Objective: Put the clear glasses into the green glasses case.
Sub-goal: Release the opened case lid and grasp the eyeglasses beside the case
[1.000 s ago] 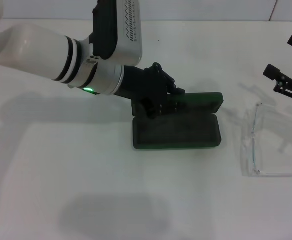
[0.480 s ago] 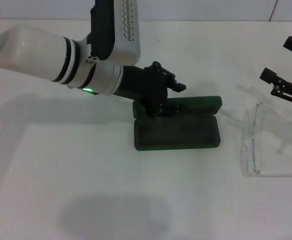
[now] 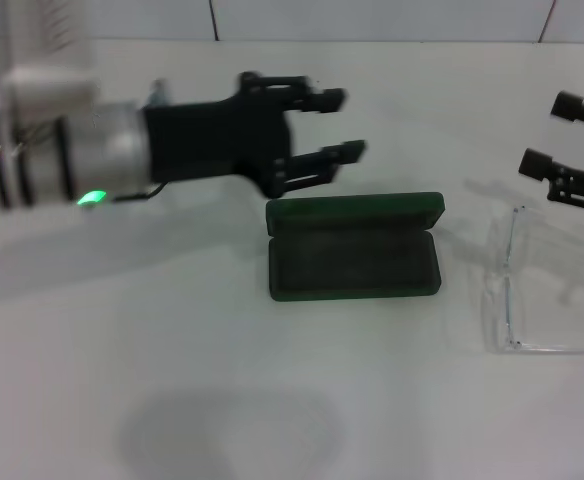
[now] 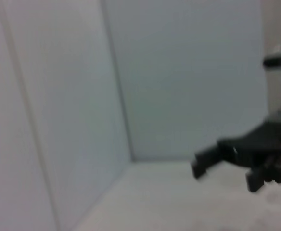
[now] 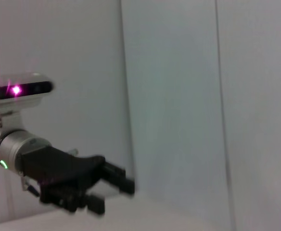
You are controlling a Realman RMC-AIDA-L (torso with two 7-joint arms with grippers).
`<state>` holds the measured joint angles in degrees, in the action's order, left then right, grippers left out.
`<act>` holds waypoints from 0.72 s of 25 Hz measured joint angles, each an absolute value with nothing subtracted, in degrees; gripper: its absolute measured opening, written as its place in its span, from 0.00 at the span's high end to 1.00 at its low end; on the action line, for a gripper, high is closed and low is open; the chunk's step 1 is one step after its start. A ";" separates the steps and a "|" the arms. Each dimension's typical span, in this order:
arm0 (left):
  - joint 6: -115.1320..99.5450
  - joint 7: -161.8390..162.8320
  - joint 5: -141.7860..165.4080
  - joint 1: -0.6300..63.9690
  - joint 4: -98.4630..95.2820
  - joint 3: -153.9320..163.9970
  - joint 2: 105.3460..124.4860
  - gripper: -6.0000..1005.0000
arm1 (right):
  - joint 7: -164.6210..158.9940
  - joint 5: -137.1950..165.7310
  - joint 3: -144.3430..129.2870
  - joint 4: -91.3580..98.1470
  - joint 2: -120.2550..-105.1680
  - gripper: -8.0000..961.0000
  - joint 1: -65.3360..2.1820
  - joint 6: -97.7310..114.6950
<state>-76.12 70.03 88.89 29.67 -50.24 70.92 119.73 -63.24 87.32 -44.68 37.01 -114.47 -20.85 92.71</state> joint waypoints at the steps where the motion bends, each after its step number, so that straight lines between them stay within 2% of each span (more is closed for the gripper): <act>1: -76.76 67.53 85.21 27.46 -49.31 70.86 119.77 0.48 | -69.59 89.73 -44.66 41.55 -114.58 0.14 -20.51 92.80; 8: -82.55 50.45 68.82 19.00 -37.44 70.66 119.74 0.46 | -113.31 105.57 -46.76 68.12 -114.64 0.14 -21.86 94.98; 15: -85.64 42.85 68.56 18.34 -29.96 70.69 119.62 0.46 | -142.80 122.87 -48.52 75.74 -110.89 0.17 -32.75 106.29; 18: -85.86 41.05 68.88 18.65 -28.46 71.05 119.64 0.47 | -150.30 129.71 -49.70 75.77 -109.76 0.18 -36.79 110.25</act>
